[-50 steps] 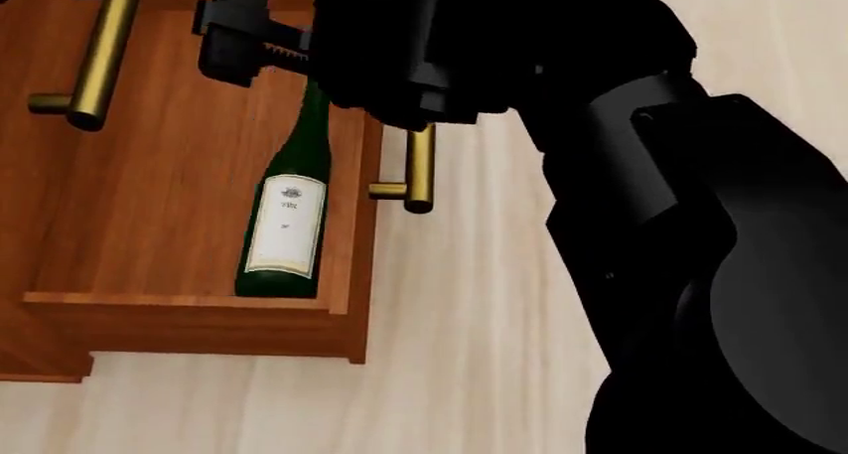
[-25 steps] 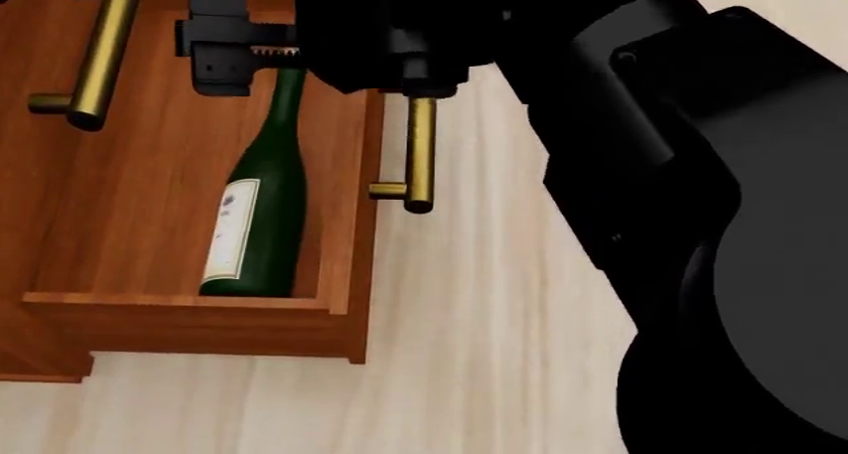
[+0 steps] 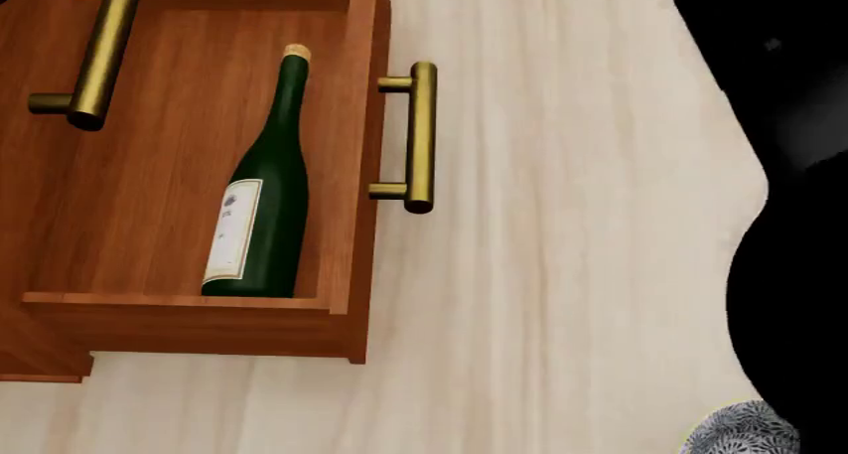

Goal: Put the wine bottle in the bottom drawer of the cabinet.

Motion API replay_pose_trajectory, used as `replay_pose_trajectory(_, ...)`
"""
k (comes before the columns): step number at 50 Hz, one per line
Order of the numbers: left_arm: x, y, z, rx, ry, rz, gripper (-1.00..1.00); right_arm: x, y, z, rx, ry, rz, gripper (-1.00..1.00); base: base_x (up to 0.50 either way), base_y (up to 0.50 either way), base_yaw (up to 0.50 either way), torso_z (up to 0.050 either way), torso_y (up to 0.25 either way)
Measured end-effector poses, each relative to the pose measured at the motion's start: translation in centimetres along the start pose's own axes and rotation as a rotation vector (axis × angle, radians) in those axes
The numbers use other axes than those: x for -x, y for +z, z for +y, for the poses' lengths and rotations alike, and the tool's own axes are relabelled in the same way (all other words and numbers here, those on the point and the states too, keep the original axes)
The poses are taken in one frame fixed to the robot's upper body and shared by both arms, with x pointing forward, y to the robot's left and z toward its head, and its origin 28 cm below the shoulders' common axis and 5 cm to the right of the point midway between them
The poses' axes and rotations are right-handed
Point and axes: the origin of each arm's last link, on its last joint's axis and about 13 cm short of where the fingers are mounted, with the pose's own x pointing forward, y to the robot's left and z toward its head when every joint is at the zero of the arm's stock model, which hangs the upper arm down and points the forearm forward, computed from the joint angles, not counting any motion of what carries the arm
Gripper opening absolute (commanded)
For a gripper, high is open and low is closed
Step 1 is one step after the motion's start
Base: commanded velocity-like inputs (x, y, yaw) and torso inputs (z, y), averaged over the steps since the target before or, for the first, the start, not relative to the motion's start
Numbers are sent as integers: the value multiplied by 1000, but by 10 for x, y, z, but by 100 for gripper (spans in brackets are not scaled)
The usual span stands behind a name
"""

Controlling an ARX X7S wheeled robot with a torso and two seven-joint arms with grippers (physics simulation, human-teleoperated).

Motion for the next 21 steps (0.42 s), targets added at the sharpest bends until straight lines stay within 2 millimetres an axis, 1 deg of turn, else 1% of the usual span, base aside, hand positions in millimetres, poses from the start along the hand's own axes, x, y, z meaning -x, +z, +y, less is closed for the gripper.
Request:
replay_pose_trajectory(4, 0, 1, 0, -3, 0, -1, 100, 16, 5, -2, 5, -7, -33, 100, 0, 0, 0, 0, 0)
replay_pose_trajectory(9, 0, 2, -1, -8, -2, -3, 100, 38, 5, -6, 12, -11, -76, 100, 0, 0, 0, 0, 0)
replay_pose_trajectory(14, 0, 2, -1, -12, -3, -5, 100, 60, 0, -8, 23, -13, -120, 100, 0, 0, 0, 0, 0)
replay_pose_trajectory(21, 0, 3, -1, -18, -4, -8, 100, 90, -13, -9, 38, -16, -183, 100, 0, 0, 0, 0, 0)
